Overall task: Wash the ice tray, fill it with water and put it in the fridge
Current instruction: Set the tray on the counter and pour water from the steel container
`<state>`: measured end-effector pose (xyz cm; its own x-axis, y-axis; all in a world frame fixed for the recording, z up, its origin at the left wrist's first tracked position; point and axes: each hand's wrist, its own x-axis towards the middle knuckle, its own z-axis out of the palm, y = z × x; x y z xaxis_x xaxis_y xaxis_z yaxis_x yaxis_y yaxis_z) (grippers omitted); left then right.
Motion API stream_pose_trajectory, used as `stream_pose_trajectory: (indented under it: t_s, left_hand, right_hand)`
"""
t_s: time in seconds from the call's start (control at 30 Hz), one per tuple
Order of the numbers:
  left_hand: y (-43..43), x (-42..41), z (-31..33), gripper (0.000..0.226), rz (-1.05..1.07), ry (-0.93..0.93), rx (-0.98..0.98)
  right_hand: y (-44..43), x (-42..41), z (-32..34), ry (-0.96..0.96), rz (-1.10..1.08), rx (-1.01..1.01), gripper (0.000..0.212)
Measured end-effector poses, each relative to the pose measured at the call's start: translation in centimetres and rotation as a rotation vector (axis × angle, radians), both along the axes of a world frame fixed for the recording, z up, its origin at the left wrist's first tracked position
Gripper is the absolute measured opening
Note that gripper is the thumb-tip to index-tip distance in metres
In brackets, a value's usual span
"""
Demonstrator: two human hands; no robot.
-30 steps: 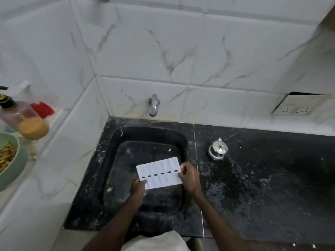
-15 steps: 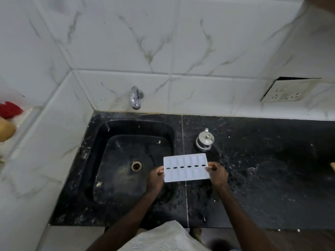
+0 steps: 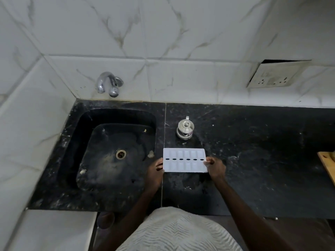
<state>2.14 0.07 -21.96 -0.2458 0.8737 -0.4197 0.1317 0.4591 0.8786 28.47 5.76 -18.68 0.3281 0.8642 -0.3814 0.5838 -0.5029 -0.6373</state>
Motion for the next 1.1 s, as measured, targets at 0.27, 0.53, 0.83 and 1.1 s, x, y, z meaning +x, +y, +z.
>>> stream_pose_trajectory:
  t_s: [0.27, 0.53, 0.83, 1.1]
  left_hand:
    - [-2.3, 3.3, 0.8, 0.071, 0.071, 0.070, -0.083]
    - [-4.9, 3.6, 0.2, 0.090, -0.415, 0.733, -0.151]
    - [-4.0, 3.3, 1.0, 0.136, -0.747, 0.863, -0.286]
    - [-3.4, 3.2, 1.6, 0.156, -0.742, 0.811, -0.310]
  right_hand:
    - [0.5, 2.7, -1.1, 0.059, 0.116, 0.005, 0.023]
    - [5.0, 2.1, 0.8, 0.065, 0.165, 0.192, 0.022]
    - [17.3, -3.8, 3.5, 0.300, 0.206, 0.057, 0.047]
    - [20.5, -6.9, 1.7, 0.572, 0.035, -0.122, 0.020]
